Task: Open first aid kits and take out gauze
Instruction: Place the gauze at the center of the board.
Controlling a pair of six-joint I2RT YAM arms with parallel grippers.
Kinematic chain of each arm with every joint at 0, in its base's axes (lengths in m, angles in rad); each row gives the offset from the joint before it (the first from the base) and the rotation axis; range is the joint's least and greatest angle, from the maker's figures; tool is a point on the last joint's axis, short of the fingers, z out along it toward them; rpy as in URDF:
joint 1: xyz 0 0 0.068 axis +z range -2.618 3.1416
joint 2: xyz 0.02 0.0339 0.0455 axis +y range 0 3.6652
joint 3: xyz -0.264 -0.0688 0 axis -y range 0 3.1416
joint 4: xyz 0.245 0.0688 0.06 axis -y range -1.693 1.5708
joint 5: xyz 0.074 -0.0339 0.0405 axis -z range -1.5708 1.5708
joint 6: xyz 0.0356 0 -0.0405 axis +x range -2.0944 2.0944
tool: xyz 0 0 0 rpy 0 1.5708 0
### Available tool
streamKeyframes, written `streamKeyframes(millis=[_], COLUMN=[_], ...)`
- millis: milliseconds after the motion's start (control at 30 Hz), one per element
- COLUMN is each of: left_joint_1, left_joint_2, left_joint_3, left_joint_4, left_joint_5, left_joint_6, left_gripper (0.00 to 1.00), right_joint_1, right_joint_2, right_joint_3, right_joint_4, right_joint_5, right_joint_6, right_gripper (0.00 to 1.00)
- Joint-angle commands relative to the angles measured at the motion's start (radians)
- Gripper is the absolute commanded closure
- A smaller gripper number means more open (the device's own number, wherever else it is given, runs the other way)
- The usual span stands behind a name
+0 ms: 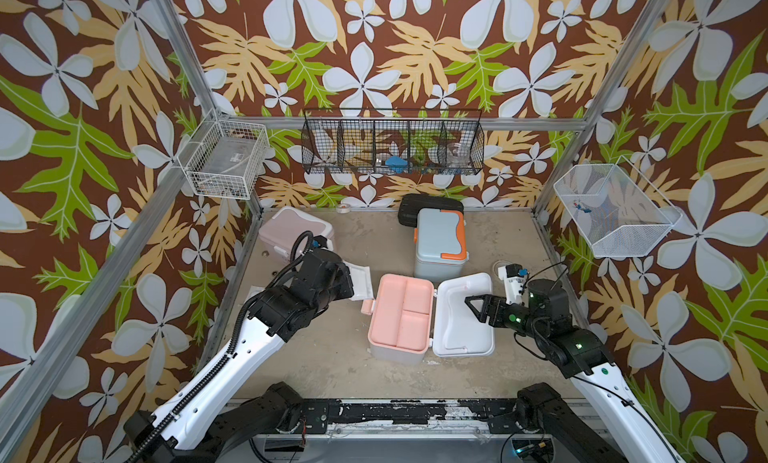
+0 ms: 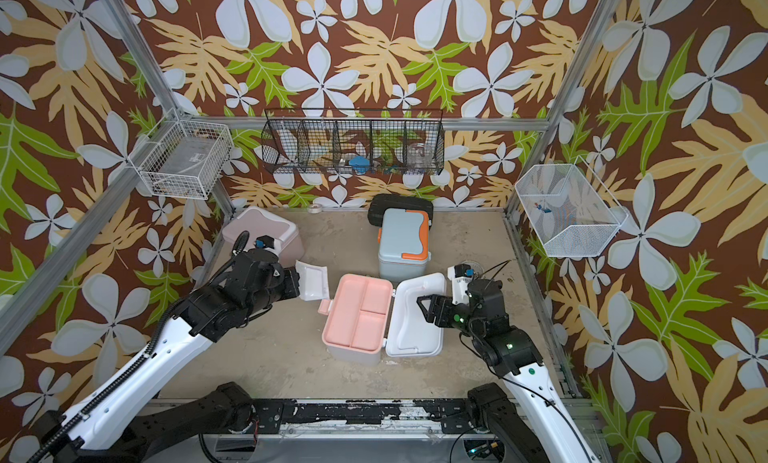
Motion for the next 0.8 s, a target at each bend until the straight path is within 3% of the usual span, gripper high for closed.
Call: streamKeyframes(millis=[0, 233, 567, 767], left_joint_1=[0.096, 0.283, 0.374, 0.455], left_joint_2=[-0.030, -0.063, -0.057, -0.031], left_joint_3=[-0.071, -0.220, -0.329, -0.381], left_joint_4=[0.071, 0.180, 0.223, 0.232], left_joint_5=[0.030, 0.078, -0.030, -0.056], left_joint_6=[-0.031, -0.119, -0.344, -0.414], left_gripper=[1.00, 1.00, 1.00, 1.00], right_joint_1=[0.001, 0.000, 0.001, 0.000], right_joint_2=[0.011, 0.013, 0.000, 0.003], right_joint_3=[0.000, 0.014, 0.009, 0.003], right_joint_4=[0.017, 0.006, 0.011, 0.018], right_joint_5=[-0.012, -0.005, -0.020, -0.028], right_joint_6=[-0.001, -0.004, -0.004, -0.007], right_gripper=[0.27, 0.27, 0.27, 0.27])
